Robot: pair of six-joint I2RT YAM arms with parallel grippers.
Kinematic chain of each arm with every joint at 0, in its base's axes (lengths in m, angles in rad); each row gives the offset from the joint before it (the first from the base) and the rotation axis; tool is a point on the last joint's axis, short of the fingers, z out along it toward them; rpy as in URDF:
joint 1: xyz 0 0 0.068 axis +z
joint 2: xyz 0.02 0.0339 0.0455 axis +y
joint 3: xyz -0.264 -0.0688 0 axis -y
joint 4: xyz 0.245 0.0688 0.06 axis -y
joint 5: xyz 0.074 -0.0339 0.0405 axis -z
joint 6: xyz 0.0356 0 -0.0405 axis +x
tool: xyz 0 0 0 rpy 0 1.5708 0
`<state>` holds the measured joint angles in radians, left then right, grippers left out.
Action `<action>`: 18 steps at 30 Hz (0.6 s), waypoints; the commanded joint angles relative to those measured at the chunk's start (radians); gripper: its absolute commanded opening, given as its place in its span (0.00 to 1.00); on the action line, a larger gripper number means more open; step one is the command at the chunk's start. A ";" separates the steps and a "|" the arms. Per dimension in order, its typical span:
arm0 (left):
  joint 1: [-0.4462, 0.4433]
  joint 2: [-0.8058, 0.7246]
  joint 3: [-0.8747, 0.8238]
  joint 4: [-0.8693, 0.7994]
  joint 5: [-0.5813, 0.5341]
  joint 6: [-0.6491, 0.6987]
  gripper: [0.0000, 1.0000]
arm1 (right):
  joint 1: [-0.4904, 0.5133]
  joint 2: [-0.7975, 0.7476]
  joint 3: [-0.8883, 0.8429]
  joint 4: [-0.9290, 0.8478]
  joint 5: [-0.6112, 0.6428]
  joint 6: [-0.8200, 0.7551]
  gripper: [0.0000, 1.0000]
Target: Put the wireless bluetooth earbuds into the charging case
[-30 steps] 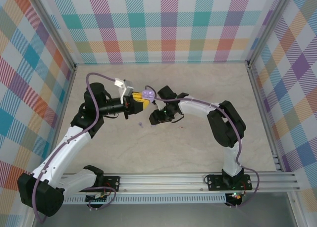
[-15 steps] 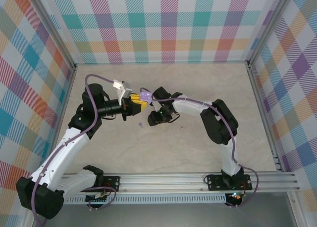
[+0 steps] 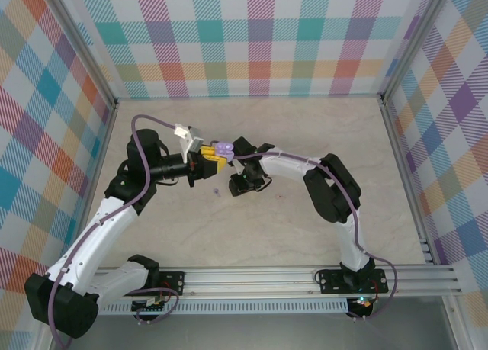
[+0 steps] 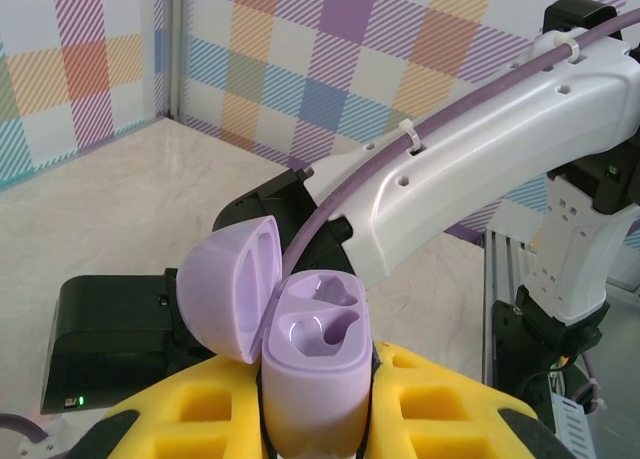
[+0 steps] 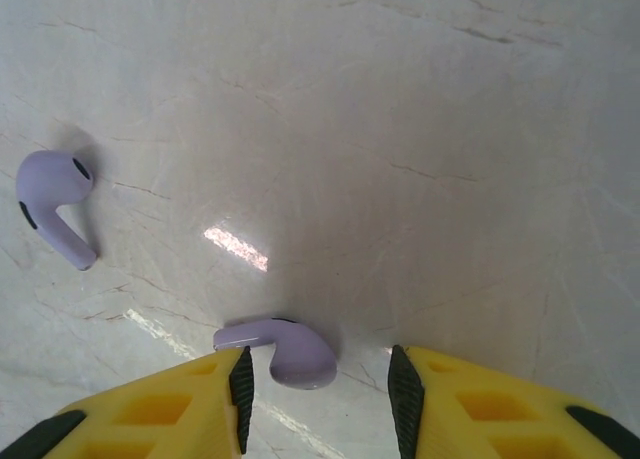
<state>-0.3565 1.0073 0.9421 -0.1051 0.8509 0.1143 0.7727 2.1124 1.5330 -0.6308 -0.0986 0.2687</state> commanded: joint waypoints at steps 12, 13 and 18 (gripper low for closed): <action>0.017 -0.027 0.036 -0.018 0.004 0.027 0.10 | 0.000 -0.024 0.025 -0.143 0.258 -0.049 0.39; 0.017 -0.027 0.036 -0.018 0.004 0.027 0.10 | 0.001 -0.028 0.027 -0.149 0.271 -0.052 0.39; 0.018 -0.027 0.035 -0.022 0.004 0.028 0.10 | 0.000 -0.064 0.029 -0.173 0.332 -0.065 0.39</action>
<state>-0.3565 1.0027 0.9470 -0.1074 0.8513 0.1249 0.7742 2.0933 1.5448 -0.7429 0.1593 0.2253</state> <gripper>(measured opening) 0.213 0.388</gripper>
